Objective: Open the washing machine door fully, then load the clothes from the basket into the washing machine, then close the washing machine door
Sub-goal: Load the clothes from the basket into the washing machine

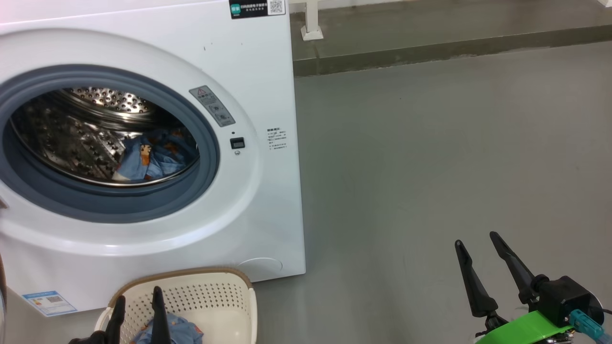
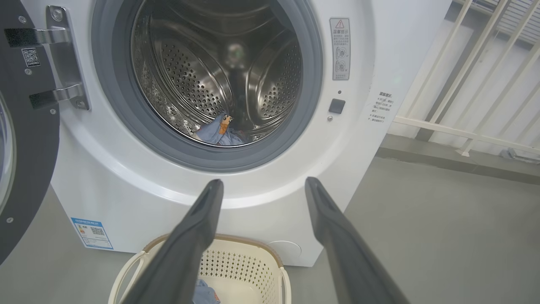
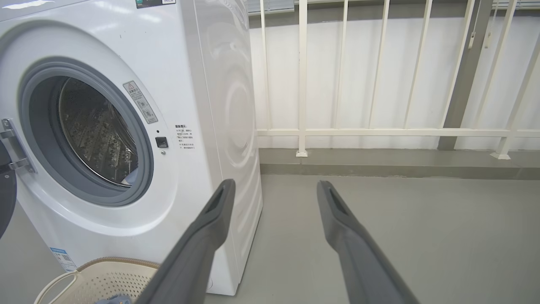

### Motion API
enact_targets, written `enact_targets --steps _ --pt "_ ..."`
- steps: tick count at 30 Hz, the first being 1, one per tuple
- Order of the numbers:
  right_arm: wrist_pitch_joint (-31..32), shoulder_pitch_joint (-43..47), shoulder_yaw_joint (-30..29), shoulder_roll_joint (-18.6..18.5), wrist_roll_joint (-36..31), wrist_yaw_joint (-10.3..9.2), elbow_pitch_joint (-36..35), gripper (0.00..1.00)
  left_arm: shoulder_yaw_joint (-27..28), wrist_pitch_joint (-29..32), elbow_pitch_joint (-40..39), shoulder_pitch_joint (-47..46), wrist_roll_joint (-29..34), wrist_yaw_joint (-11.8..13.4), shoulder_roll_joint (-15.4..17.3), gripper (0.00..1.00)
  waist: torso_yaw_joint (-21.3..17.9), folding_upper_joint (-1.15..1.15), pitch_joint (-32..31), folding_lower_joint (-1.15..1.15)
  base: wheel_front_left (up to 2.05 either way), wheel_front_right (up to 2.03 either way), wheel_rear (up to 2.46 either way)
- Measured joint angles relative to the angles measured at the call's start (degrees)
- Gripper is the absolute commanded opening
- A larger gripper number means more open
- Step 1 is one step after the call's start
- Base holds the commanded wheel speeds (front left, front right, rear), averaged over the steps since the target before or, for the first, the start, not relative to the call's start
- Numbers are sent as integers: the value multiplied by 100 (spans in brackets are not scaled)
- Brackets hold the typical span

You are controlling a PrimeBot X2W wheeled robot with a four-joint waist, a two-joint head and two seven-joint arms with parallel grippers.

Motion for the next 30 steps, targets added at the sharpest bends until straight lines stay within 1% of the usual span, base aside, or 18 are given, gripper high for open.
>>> enact_targets --steps 30 --pt "0 1 30 -16 0 0 31 100 9 0 134 103 43 1 -88 100 17 0 -15 0 0 0 0"
